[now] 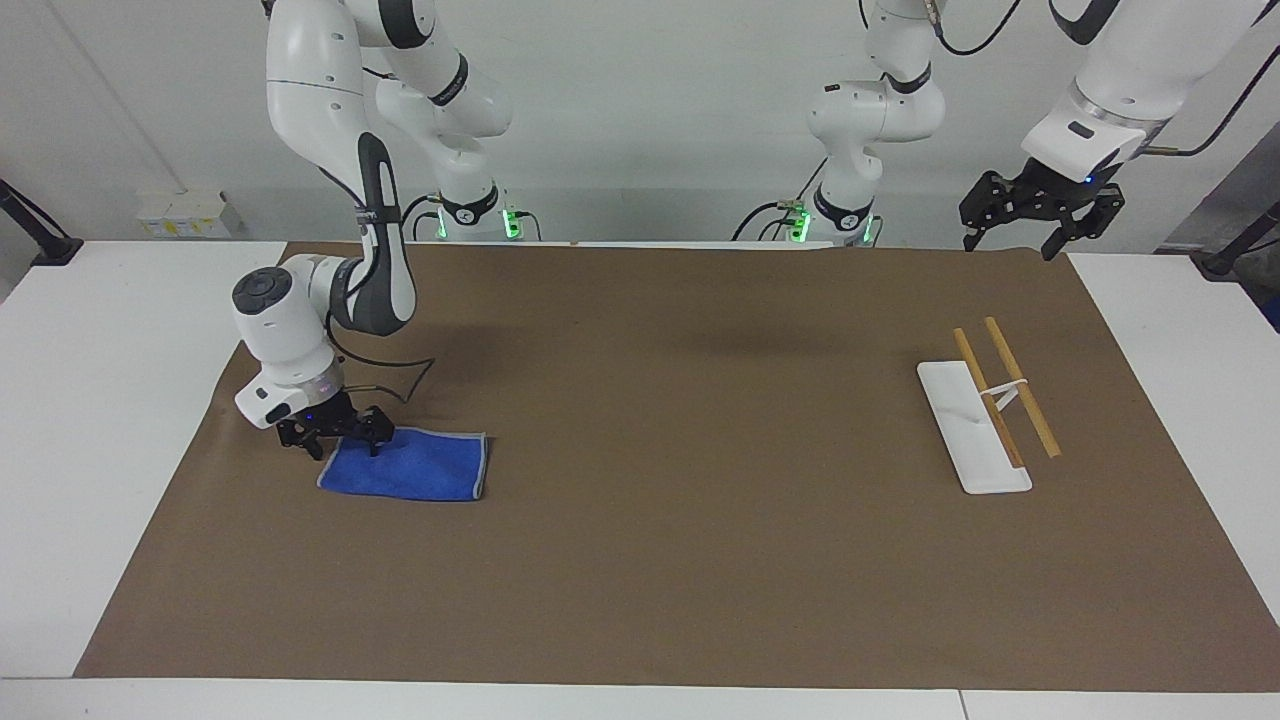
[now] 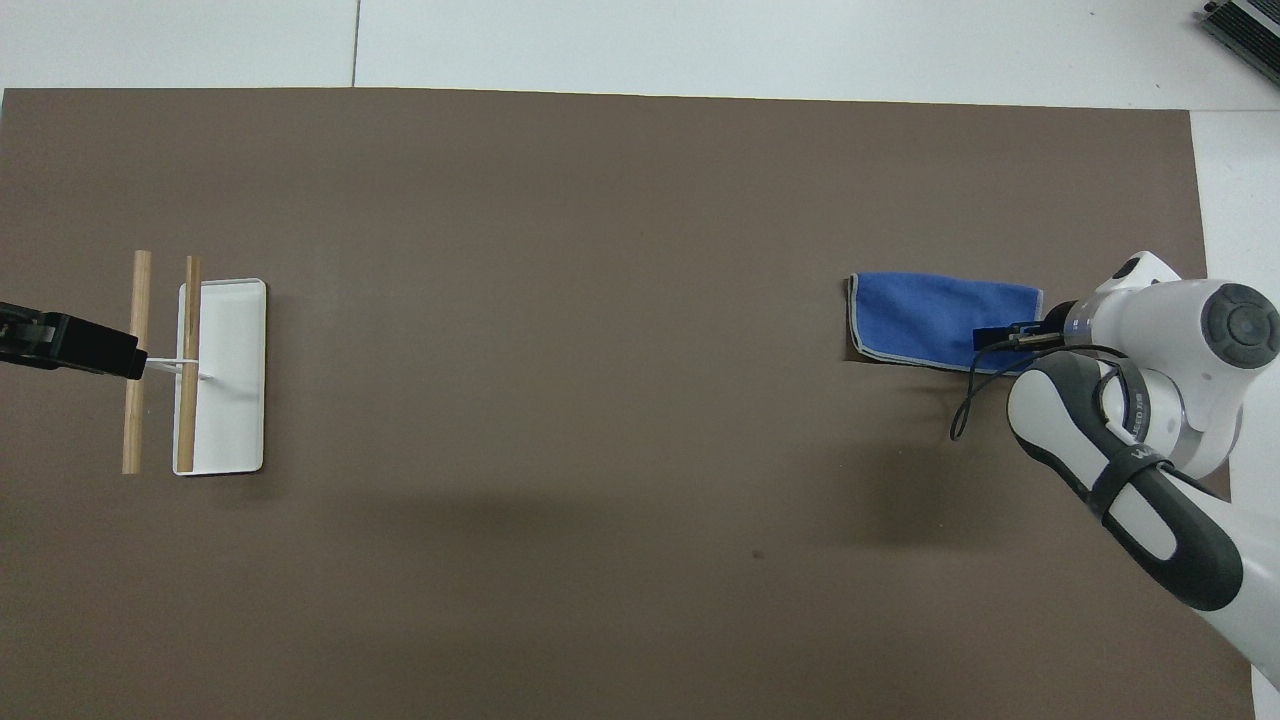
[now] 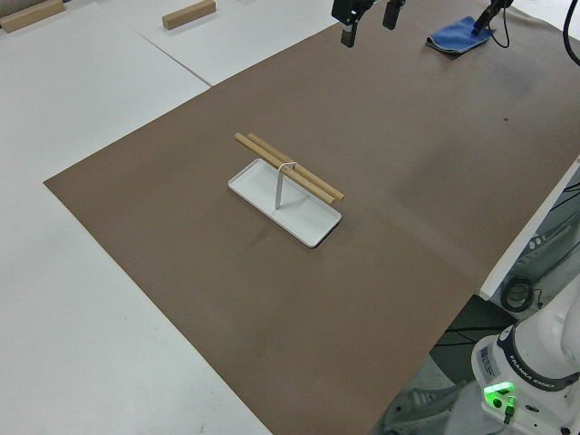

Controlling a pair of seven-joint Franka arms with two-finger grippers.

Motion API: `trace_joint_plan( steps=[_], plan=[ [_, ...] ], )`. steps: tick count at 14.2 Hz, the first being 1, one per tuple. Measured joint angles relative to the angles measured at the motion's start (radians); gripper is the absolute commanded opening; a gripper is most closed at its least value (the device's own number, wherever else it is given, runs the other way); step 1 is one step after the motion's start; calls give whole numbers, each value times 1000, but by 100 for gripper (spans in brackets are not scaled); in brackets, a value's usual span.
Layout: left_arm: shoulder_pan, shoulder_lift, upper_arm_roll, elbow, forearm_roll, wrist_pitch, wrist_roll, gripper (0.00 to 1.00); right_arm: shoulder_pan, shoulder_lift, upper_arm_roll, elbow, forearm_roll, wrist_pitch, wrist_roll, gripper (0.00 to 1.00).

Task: Right arm passes towel to left arm to hang
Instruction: 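Grasp the blue towel's edge nearest the robot with the right gripper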

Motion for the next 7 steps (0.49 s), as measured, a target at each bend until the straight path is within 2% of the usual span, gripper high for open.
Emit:
trace_joint_plan(
  steps=[5,7],
  plan=[
    [0,0,0,0,0,0,0,100,-1,-1,0,3,0,0,0,31],
    [0,0,0,0,0,0,0,100,-1,-1,0,3,0,0,0,15]
  ],
)
